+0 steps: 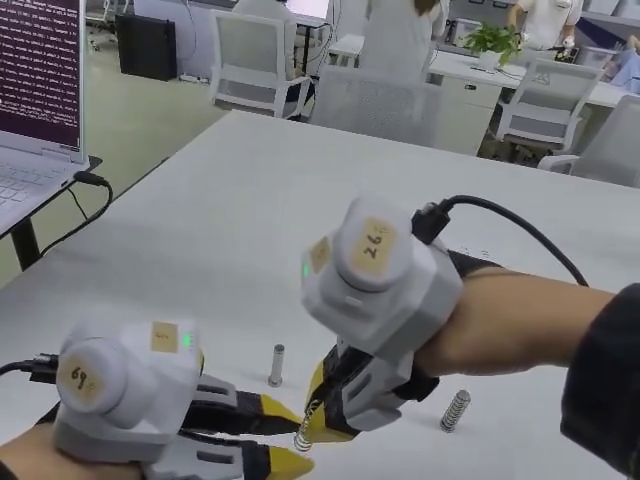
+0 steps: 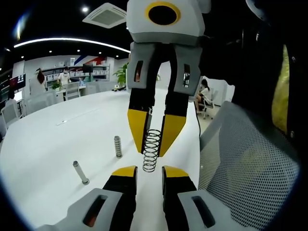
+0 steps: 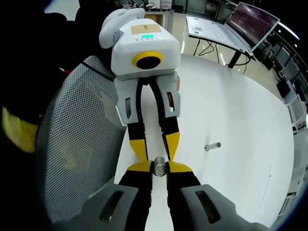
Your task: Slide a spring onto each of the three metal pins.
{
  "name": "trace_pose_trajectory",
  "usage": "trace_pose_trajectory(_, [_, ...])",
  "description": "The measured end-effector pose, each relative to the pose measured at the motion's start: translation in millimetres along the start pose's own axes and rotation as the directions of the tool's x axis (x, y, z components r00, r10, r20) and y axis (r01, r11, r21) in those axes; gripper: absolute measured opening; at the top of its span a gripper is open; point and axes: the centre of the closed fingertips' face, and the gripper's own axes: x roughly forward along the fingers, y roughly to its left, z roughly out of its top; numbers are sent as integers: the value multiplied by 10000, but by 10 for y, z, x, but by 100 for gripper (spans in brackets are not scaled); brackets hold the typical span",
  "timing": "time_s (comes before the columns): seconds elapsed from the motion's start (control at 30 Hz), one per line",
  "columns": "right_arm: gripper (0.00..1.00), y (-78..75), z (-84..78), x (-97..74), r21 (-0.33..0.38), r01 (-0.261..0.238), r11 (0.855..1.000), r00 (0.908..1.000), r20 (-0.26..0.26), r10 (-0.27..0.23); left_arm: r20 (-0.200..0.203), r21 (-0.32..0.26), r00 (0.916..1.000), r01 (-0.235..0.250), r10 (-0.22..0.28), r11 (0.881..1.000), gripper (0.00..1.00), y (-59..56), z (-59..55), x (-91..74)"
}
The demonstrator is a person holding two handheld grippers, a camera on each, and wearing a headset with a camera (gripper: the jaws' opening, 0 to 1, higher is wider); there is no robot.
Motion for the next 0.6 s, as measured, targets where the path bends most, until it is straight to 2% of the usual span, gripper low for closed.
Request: trace_pose_trajectory(0.6, [8, -62, -26, -39, 73, 72, 9999, 10000, -26, -72, 178, -554, 9996, -227, 237, 9982, 36, 36, -42, -75])
